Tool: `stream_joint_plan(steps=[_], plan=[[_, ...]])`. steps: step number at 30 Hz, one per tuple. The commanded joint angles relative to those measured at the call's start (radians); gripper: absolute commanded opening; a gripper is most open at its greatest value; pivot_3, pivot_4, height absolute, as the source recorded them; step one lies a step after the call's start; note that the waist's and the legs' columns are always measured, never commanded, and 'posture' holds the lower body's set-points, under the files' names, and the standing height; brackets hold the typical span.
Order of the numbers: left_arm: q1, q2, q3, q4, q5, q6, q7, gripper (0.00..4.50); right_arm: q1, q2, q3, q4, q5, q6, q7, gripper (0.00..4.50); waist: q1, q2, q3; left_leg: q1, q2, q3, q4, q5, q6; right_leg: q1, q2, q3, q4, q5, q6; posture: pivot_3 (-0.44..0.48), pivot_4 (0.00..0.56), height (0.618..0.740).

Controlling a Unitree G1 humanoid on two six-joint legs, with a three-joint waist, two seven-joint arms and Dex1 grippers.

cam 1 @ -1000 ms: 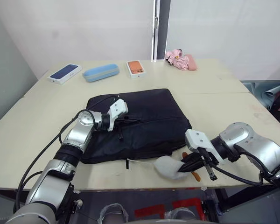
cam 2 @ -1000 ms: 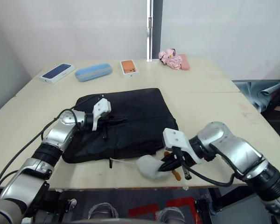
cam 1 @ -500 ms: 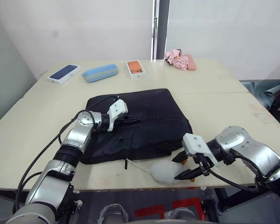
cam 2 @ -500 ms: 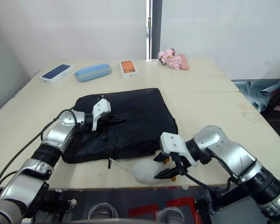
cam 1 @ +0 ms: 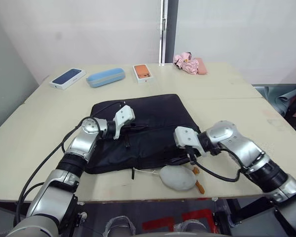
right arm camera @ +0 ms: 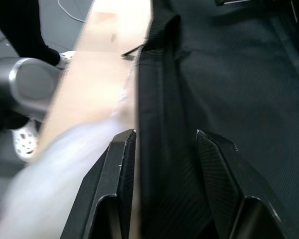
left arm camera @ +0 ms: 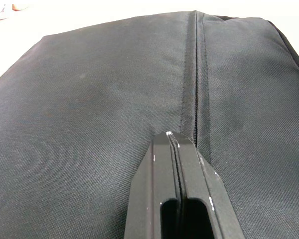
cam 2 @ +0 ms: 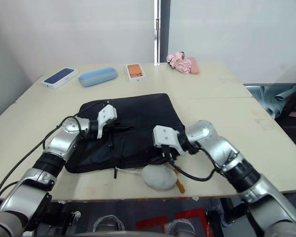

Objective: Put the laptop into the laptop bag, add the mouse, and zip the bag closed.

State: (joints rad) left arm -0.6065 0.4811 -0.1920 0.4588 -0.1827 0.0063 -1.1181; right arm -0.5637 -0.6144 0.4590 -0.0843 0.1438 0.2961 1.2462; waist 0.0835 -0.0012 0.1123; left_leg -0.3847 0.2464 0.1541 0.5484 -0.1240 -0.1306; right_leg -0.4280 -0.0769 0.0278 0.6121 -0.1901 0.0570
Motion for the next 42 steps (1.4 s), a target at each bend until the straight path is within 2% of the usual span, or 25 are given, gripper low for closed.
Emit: stream_joint_plan(steps=[1, 6, 12, 19, 25, 26, 27, 28, 31, 34, 36, 42], plan=[[0.052, 0.006, -0.053, 0.082, 0.081, 0.041, 0.009, 0.0, -0.028, 0.01, 0.015, 0.012, -0.041, -0.06, 0.01, 1.99, 0.0, 0.0, 0.0, 0.0, 0.0, 0.0, 0.0, 0.0, 0.0, 0.0, 0.0, 0.0, 0.0, 0.0, 0.0, 0.0, 0.15, 0.74], [0.065, 0.012, -0.049, 0.071, 0.079, 0.043, 0.011, 0.0, -0.008, 0.005, 0.069, -0.032, -0.061, -0.075, 0.065, 1.99, -0.001, 0.0, 0.0, 0.0, 0.0, 0.0, 0.0, 0.0, 0.0, 0.0, 0.0, 0.0, 0.0, 0.0, 0.0, 0.0, 0.15, 0.74], [0.071, 0.011, -0.049, 0.064, 0.079, 0.046, 0.015, 0.0, -0.01, 0.021, 0.124, -0.015, -0.148, -0.125, 0.048, 1.99, -0.003, 0.0, 0.0, 0.001, 0.0, 0.0, -0.001, 0.0, 0.0, 0.0, 0.0, 0.0, 0.0, 0.0, 0.0, 0.0, 0.15, 0.74], [0.068, 0.01, -0.049, 0.061, 0.079, 0.048, 0.017, 0.0, -0.033, 0.056, 0.129, 0.055, -0.24, -0.203, -0.01, 1.99, -0.003, 0.0, 0.0, 0.0, 0.0, 0.0, -0.001, 0.0, 0.0, 0.0, 0.0, 0.0, 0.0, 0.0, 0.0, 0.0, 0.15, 0.74], [0.072, 0.012, -0.05, 0.06, 0.078, 0.047, 0.016, 0.0, -0.033, 0.063, 0.119, 0.08, -0.25, -0.229, -0.011, 1.99, -0.007, 0.0, 0.0, 0.001, 0.0, 0.0, -0.002, 0.0, 0.0, 0.0, 0.0, 0.0, 0.0, 0.0, 0.001, 0.0, 0.15, 0.74], [0.072, 0.011, -0.05, 0.06, 0.078, 0.047, 0.017, 0.0, -0.029, 0.062, 0.119, 0.082, -0.247, -0.229, -0.004, 1.61, -0.007, 0.0, 0.0, 0.001, 0.0, 0.0, -0.002, 0.0, 0.0, 0.0, 0.0, 0.0, 0.0, -0.001, 0.001, 0.0, 0.15, 0.74], [0.07, 0.01, -0.051, 0.061, 0.079, 0.047, 0.017, 0.0, -0.027, 0.06, 0.119, 0.085, -0.241, -0.227, 0.003, 1.48, -0.007, 0.0, 0.0, 0.001, 0.0, 0.0, -0.002, 0.0, 0.0, 0.0, 0.0, 0.0, 0.0, -0.004, 0.006, 0.0, 0.15, 0.74], [0.069, 0.009, -0.052, 0.062, 0.079, 0.048, 0.016, 0.0, -0.022, 0.056, 0.12, 0.082, -0.236, -0.224, 0.015, 1.15, -0.007, 0.0, 0.0, 0.001, 0.0, 0.0, -0.002, 0.0, 0.0, 0.0, 0.0, 0.0, 0.0, -0.008, 0.012, 0.0, 0.15, 0.74], [0.063, 0.008, -0.052, 0.069, 0.08, 0.045, 0.016, 0.0, -0.014, 0.056, 0.103, 0.063, -0.203, -0.196, 0.031, 0.19, -0.006, 0.0, 0.0, 0.001, 0.0, 0.0, -0.002, 0.0, 0.0, 0.0, 0.0, 0.0, 0.0, -0.007, 0.012, 0.0, 0.15, 0.74], [0.058, 0.008, -0.051, 0.075, 0.081, 0.043, 0.015, 0.0, -0.022, 0.059, 0.081, 0.046, -0.173, -0.168, 0.037, 0.08, -0.005, 0.0, 0.0, 0.0, 0.0, 0.0, -0.002, 0.0, 0.0, 0.0, 0.0, 0.0, 0.0, -0.005, 0.009, 0.0, 0.15, 0.74], [0.056, 0.008, -0.052, 0.078, 0.082, 0.041, 0.013, 0.0, -0.036, 0.067, 0.054, 0.03, -0.132, -0.124, 0.045, 0.08, -0.005, 0.0, 0.0, 0.0, 0.0, 0.0, -0.002, 0.0, 0.0, 0.0, 0.0, 0.0, -0.001, 0.0, 0.0, 0.0, 0.15, 0.74], [0.049, 0.007, -0.053, 0.087, 0.084, 0.036, 0.01, 0.0, -0.065, 0.074, -0.012, -0.107, 0.065, 0.151, 0.11, 0.08, -0.003, 0.0, 0.001, 0.0, 0.0, 0.0, -0.003, 0.0, 0.0, -0.001, 0.0, 0.0, -0.001, 0.0, 0.0, 0.0, 0.15, 0.74]])
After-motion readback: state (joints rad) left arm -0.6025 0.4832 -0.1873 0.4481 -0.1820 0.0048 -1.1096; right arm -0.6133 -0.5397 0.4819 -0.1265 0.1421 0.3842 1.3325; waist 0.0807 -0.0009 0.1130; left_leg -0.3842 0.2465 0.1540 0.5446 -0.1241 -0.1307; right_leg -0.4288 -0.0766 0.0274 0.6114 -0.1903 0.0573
